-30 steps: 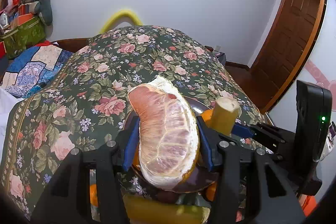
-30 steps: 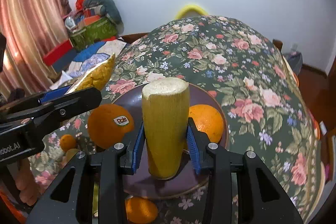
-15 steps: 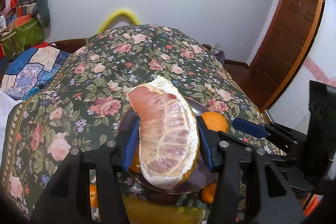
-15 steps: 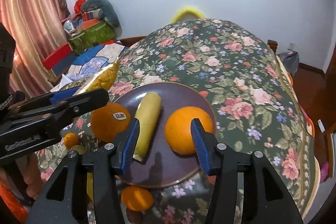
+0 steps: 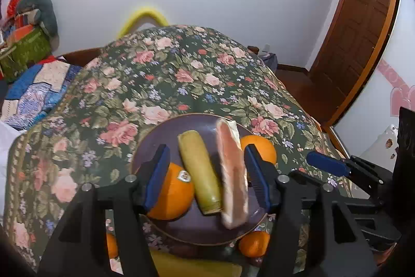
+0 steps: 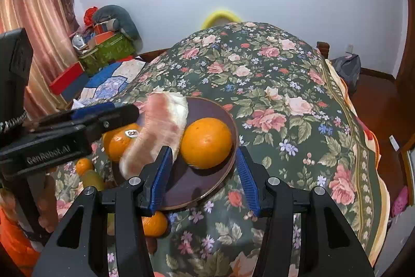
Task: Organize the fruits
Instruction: 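Place the pomelo segment on the purple plate with the left tool, then grasp another peeled pomelo segment from the cloth with the left tool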
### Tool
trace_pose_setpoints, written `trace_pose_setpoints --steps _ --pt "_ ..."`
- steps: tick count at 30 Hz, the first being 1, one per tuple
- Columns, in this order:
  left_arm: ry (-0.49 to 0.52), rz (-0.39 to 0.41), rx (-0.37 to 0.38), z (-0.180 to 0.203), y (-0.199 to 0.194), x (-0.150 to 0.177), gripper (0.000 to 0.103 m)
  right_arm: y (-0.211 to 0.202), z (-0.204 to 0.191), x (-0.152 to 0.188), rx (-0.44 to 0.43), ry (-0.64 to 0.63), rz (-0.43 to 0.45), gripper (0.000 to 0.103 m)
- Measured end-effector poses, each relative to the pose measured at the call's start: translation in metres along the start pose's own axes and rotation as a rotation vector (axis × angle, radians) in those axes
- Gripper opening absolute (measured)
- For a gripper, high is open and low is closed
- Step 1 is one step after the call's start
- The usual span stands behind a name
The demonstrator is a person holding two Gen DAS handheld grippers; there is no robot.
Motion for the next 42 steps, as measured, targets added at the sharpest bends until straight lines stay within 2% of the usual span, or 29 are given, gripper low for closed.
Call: trace_pose_setpoints --steps 11,23,30,42 --pt "0.002 -0.007 -0.022 -0.003 -0.043 0.018 0.059 -0.022 -0.015 0.021 -0.015 -0.006 -0.009 0.047" --pt "0.049 -0.074 -0.037 0.013 -0.080 0.072 0.061 -0.057 -0.040 0.044 0.005 -0.049 0.006 0.047" --pt "0.061 -0.144 -0.033 0.017 -0.083 0.106 0.061 -0.069 -0.048 0.059 0.007 -0.051 0.000 0.048" --pt "0.066 -0.276 -0.027 0.014 -0.059 0.148 0.061 -0.064 -0.049 0.076 0.006 -0.035 -0.031 0.048"
Point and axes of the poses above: each gripper's, at about its wrist camera, not at the fingertips, and y roughly the way its jaws point, z to its right, x to its underside, the point moved 1 cm from there along y, roughly the way its jaws point, and after that the axes turned 8 degrees about y, right-handed, at the moved point
